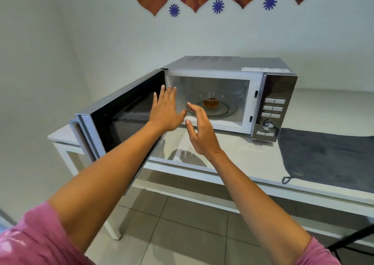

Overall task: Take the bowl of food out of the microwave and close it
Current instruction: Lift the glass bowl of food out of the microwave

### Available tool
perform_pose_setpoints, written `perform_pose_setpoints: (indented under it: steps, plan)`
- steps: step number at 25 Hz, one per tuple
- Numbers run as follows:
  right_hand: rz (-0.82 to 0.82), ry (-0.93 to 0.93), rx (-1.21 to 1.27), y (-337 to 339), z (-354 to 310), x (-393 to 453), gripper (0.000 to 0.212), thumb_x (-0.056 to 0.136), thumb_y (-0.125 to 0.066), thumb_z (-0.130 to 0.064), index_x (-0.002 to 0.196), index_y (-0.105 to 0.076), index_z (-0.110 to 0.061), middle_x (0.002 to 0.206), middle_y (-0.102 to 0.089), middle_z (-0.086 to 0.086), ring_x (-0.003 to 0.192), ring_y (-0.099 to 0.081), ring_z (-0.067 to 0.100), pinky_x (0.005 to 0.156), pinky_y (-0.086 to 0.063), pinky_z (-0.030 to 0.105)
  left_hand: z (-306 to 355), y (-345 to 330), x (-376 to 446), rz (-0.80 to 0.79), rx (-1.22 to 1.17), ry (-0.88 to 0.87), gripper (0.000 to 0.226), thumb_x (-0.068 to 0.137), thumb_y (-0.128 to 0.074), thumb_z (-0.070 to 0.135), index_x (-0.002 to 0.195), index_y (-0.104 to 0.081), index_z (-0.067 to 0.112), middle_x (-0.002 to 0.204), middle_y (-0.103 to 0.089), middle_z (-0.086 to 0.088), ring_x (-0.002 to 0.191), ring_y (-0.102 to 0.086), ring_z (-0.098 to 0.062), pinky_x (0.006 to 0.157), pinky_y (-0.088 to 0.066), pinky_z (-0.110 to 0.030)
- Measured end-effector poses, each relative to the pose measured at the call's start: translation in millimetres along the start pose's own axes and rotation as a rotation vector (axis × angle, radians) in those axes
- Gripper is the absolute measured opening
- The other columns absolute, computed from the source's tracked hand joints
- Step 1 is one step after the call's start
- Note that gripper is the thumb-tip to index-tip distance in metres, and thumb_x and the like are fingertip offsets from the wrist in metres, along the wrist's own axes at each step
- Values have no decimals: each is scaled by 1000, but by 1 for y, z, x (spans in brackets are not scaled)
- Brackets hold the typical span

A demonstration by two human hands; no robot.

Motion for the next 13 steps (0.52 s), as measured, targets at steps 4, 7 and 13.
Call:
perform_pose_setpoints:
  steps: [4, 7, 13]
  plan:
    - [24, -49, -3, 9, 29, 5, 42, 102, -49, -22, 144, -44, -16, 146, -50, 2, 127, -47, 3, 99, -30, -4, 18, -43, 16, 2, -366, 118, 75, 98, -47, 47, 155, -14, 11, 164, -12, -9, 151, 0, -26, 121, -2, -46]
    - [75, -130, 28, 13, 54, 16, 40, 102, -48, -22, 141, -48, -14, 143, -53, 4, 125, -48, 5, 100, -33, -1, 28, -69, 38, -29, -589, 207, 73, 98, -46, 47, 155, -14, 15, 164, -12, -7, 151, -1, -24, 122, -10, -47]
    - [257, -377, 167, 26, 109, 50, 33, 106, -44, -15, 137, -53, -12, 136, -57, 2, 118, -55, 2, 105, -42, 14, 37, -107, 95, -67, -829, 360, 70, 98, -47, 45, 155, -15, 20, 164, -13, -6, 148, -19, -30, 118, -24, -50]
Point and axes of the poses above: each hand's wrist, its own x-axis towards the middle knuckle, its own y-axis out of the back of the hand, z = x × y, the point moved 1 cm from there along x, towards the middle knuckle
